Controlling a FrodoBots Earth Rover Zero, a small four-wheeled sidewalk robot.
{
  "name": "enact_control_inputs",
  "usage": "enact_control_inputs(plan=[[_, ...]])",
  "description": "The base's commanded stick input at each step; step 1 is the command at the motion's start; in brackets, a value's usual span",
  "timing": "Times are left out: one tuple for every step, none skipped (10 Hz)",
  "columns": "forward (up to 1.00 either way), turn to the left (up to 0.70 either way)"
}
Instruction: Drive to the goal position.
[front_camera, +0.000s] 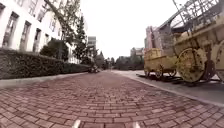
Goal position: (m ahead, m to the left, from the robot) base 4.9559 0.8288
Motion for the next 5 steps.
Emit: enact_control_inputs(plan=[[0.7, -0.01], [0.7, -0.06], [0.7, -0.09], [0.7, -0.04], [0.7, 0.0]])
